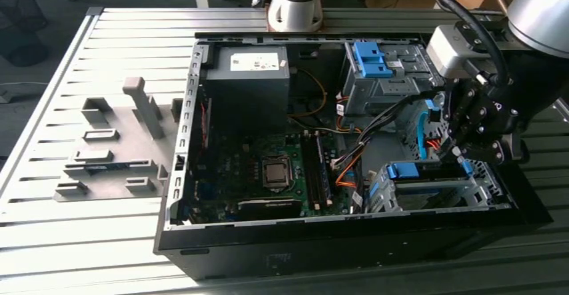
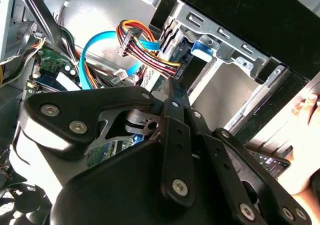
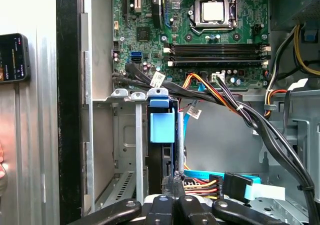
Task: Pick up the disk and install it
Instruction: 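Insert the second disk wire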
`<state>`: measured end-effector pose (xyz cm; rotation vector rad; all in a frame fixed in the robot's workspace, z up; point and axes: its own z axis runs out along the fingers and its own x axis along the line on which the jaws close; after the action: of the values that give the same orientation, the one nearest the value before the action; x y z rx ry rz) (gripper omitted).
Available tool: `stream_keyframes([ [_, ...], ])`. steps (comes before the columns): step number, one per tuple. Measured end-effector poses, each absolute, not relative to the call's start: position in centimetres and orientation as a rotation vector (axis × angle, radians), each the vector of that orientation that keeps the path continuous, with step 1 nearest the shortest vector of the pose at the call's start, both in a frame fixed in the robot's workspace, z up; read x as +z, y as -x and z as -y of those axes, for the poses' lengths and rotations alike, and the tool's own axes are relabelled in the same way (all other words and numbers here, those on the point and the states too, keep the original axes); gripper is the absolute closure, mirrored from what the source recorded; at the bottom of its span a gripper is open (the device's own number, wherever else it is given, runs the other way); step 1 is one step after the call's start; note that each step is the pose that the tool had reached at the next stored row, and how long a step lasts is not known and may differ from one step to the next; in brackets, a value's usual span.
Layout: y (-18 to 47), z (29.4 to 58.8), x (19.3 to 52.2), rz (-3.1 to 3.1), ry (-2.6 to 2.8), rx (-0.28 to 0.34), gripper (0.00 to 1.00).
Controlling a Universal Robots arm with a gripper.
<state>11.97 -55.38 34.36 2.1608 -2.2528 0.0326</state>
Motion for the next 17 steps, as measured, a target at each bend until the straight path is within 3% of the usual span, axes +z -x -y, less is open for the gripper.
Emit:
stream_keyframes([
  [17, -11.97, 55.38, 35.25, 2.253, -2.161, 0.032, 0.89],
])
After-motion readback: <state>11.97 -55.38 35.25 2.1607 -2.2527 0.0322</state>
